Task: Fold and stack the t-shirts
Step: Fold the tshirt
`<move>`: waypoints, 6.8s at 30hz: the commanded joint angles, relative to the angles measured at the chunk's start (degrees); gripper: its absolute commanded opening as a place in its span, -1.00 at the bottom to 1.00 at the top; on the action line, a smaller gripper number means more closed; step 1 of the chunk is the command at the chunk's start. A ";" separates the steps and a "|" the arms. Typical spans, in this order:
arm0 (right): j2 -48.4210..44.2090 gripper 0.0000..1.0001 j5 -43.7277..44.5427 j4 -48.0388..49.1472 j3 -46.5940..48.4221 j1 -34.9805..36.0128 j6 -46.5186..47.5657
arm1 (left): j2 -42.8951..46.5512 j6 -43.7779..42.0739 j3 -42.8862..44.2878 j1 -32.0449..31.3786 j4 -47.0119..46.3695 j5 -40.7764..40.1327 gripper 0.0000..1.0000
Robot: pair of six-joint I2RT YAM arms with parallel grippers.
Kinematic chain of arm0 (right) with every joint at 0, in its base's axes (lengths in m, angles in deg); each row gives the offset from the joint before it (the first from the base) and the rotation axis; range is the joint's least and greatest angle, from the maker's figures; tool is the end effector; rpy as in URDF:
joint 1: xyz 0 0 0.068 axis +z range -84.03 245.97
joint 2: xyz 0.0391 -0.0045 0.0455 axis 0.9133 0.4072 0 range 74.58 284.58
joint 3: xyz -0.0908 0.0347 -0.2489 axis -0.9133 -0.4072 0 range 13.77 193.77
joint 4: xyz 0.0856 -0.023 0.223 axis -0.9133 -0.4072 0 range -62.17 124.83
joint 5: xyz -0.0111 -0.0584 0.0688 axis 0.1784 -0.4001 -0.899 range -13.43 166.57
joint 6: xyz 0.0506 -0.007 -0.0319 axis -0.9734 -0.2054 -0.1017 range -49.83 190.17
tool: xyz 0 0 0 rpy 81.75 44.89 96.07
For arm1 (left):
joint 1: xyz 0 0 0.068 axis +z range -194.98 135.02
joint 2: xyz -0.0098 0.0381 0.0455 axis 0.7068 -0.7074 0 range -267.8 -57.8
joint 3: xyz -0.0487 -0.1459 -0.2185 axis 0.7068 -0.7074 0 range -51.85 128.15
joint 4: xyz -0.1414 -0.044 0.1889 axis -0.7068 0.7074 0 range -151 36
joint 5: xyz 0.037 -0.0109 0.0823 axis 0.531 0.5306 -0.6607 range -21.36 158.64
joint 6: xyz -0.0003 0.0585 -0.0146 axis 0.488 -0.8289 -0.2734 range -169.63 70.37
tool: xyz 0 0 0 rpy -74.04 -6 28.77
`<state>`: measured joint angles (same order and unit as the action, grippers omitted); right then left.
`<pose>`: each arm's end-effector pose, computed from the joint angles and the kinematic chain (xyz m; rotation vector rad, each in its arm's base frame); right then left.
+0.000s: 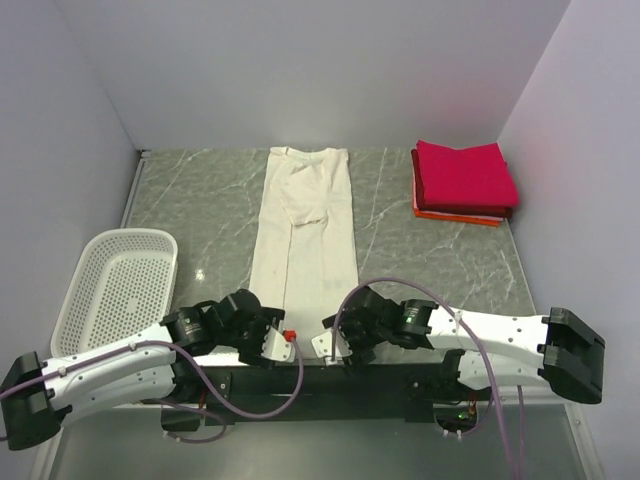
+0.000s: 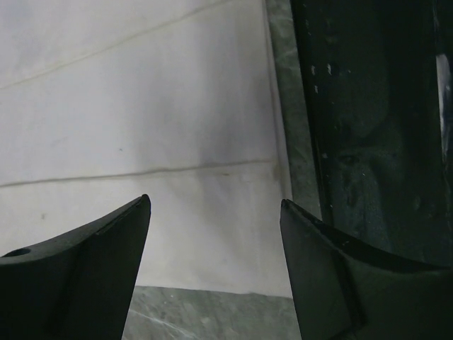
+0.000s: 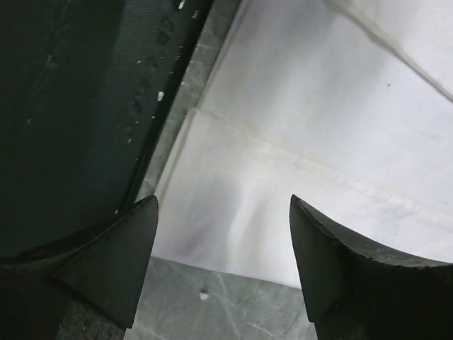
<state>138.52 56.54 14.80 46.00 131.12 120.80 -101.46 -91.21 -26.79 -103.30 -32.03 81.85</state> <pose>0.0696 0.1867 0.1888 -2.1730 1.1850 0.5411 0.0659 -0.1261 0.1911 1.9151 1.4679 -0.4122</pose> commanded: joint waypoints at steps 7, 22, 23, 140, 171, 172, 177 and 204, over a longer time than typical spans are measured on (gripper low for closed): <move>4.61 0.49 7.99 5.09 -0.41 2.09 -4.22 | -4.58 -2.63 -1.06 -2.49 2.58 -0.55 0.57; 1.54 0.46 2.82 2.90 -1.64 3.06 -1.69 | -10.39 -1.40 -3.18 -2.58 -0.85 -5.65 -0.35; 1.01 0.48 2.11 2.55 -1.99 3.06 -1.15 | -10.57 -1.31 -3.09 -2.58 -0.85 -5.65 -0.41; 37.25 0.41 -17.75 -18.29 46.39 -43.79 20.34 | -38.88 -23.63 29.82 39.36 -17.91 15.98 0.59; 37.66 -0.17 14.94 7.38 23.85 -27.26 3.33 | -46.08 -18.01 13.53 36.70 -32.92 7.53 -0.88; 37.83 -0.45 14.67 6.94 23.93 -27.26 3.25 | -45.99 -18.09 13.70 36.70 -32.75 7.88 -0.89; 35.12 -1.00 9.95 3.69 23.67 -27.70 3.59 | -41.97 -18.18 14.49 36.62 -26.28 11.21 -0.99; 22.00 -1.00 1.57 -17.24 35.42 -39.29 -2.46 | -46.92 -22.92 40.93 33.71 -0.32 17.63 -0.99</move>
<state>158.11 55.56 -3.71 74.39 95.12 121.53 -143.81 -108.72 7.72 -72.09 -33.01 97.19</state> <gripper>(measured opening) 0.028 0.079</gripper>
